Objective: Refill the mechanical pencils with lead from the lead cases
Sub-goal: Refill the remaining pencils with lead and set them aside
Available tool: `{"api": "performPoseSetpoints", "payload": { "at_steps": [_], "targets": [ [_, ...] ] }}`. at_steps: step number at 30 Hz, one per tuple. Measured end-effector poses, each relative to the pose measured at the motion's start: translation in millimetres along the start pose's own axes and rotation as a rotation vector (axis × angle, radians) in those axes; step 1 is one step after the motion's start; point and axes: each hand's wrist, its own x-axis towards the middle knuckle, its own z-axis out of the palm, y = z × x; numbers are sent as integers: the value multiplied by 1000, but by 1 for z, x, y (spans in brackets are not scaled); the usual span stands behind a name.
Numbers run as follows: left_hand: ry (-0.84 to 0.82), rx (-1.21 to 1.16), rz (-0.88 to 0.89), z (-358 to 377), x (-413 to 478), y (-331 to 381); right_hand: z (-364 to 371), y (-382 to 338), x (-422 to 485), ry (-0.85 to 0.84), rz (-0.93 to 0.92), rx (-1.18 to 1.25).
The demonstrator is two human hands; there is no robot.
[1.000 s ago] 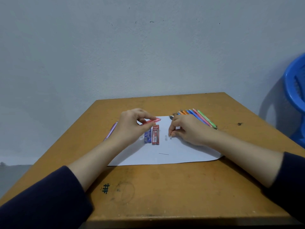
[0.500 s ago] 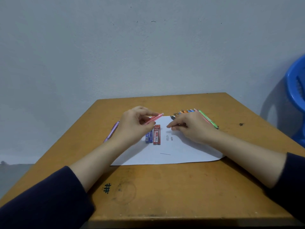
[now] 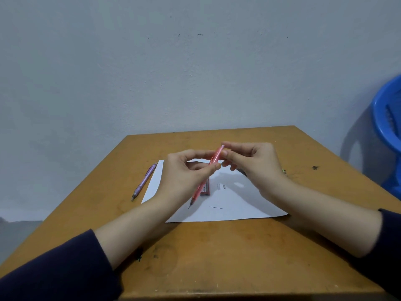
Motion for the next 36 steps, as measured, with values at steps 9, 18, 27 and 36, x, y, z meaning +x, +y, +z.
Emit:
{"api": "performPoseSetpoints", "payload": {
  "at_steps": [9,18,27,36],
  "targets": [
    [25,57,61,6,-1,-2,5,0,-2,19,98,193],
    [-21,186,127,2,9,-14,-1,1,7,77,272,343],
    [-173,832,68,-13,31,-43,-13,6,17,26,370,-12],
    [-355,1044,-103,-19,41,-56,-10,12,13,-114,246,-558]
  ]
}}
